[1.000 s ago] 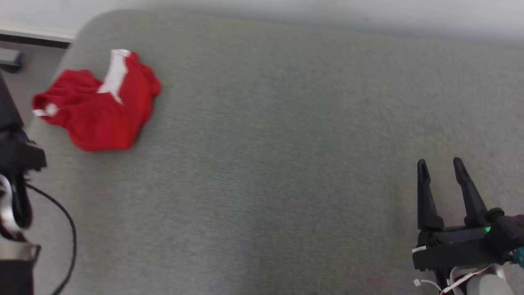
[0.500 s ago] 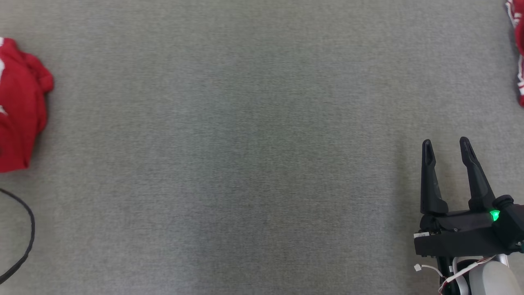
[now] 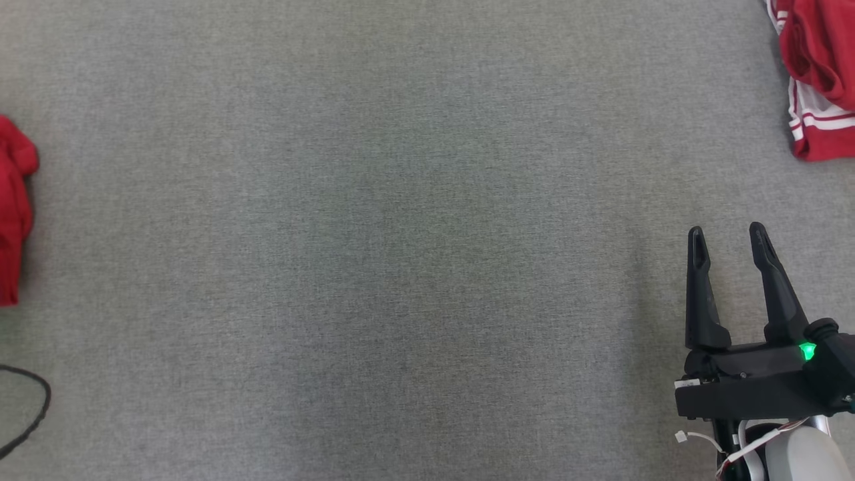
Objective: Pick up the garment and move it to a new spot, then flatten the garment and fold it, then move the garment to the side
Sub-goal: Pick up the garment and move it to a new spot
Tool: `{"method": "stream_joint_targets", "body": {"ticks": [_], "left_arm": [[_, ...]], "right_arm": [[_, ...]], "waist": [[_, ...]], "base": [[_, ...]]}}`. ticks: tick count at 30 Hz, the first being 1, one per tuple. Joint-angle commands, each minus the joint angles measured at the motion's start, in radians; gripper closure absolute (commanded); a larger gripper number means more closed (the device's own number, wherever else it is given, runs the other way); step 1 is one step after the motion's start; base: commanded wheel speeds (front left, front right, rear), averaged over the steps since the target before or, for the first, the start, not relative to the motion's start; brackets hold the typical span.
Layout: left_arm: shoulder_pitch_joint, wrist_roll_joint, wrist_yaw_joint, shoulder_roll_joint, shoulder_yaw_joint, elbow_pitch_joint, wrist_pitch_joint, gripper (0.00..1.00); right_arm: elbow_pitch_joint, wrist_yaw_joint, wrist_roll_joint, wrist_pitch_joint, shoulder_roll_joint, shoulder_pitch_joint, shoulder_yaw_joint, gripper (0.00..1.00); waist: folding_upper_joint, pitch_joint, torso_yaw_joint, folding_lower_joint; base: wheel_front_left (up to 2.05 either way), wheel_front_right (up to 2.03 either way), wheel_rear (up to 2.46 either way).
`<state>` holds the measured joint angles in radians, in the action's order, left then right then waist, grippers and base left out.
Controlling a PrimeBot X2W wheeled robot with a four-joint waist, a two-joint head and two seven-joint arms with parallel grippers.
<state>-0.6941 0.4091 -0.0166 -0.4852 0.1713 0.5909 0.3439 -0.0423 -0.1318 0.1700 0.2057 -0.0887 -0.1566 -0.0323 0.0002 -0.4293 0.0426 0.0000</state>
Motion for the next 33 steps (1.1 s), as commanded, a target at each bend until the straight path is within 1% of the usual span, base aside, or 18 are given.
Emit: {"method": "stream_joint_targets", "body": {"ticks": [1,7,8,9,10,12,17,22,24,28,33], "left_arm": [[0.006,-0.001,0.003,0.001,-0.008,0.014,0.025,0.0],[0.012,0.015,0.01,0.016,-0.024,0.065,0.105,0.0],[0.012,0.021,0.016,0.022,-0.023,0.069,0.106,0.2],[0.013,0.018,0.017,0.024,-0.026,0.073,0.107,0.67],[0.016,0.015,0.017,0.026,-0.031,0.074,0.101,1.0],[0.021,0.003,0.022,0.021,-0.035,0.071,0.078,1.0],[-0.005,-0.028,0.033,0.0,-0.04,0.036,-0.029,1.0],[-0.048,-0.041,0.016,0.008,-0.056,-0.024,-0.143,1.0],[-0.064,-0.056,0.019,0.013,-0.071,-0.061,-0.176,1.0],[-0.097,-0.079,0.005,0.01,-0.102,-0.118,-0.206,1.0],[-0.169,-0.104,-0.018,0.028,-0.161,-0.218,-0.22,1.0]], "right_arm": [[-0.005,0.003,-0.004,0.001,0.002,0.005,0.001,0.0],[-0.005,0.003,-0.007,-0.002,0.006,-0.002,0.005,0.0],[-0.004,0.003,-0.008,-0.002,0.007,-0.002,0.003,0.0],[-0.005,0.003,-0.009,-0.004,0.007,-0.001,0.002,0.0],[-0.006,0.003,-0.009,-0.005,0.008,0.0,0.002,0.0],[-0.005,0.003,-0.008,-0.007,0.008,0.002,0.0,0.0],[-0.004,0.003,-0.012,-0.008,0.009,0.008,-0.008,0.0],[0.005,0.003,-0.008,-0.002,0.012,0.018,-0.012,0.0],[0.014,0.003,-0.004,0.001,0.013,0.021,-0.01,0.0],[0.03,0.003,0.002,0.007,0.018,0.023,-0.002,0.0],[0.069,0.003,0.018,0.022,0.026,0.026,0.004,0.0]], "waist": [[-0.0002,-0.001,0.005,0.0],[-0.0002,0.0,0.023,0.0],[-0.0002,0.001,0.024,0.0],[-0.0002,0.002,0.026,0.0],[-0.0002,0.003,0.027,0.0],[-0.0002,0.007,0.029,0.0],[-0.0002,0.027,0.023,0.0],[-0.0002,0.061,0.007,0.0],[-0.0002,0.08,0.002,0.0],[-0.0002,0.109,0.003,0.0],[-0.0002,0.155,0.025,0.0]], "base": [[0.0,0.0,0.0],[0.0,0.0,0.0],[0.0,0.0,0.0],[0.0,0.0,0.0],[0.0,0.0,0.0],[0.0,0.0,0.0],[0.0,0.0,0.0],[0.0,0.0,0.0],[0.0,0.0,0.0],[0.0,0.0,0.0],[0.0,0.0,0.0]]}}
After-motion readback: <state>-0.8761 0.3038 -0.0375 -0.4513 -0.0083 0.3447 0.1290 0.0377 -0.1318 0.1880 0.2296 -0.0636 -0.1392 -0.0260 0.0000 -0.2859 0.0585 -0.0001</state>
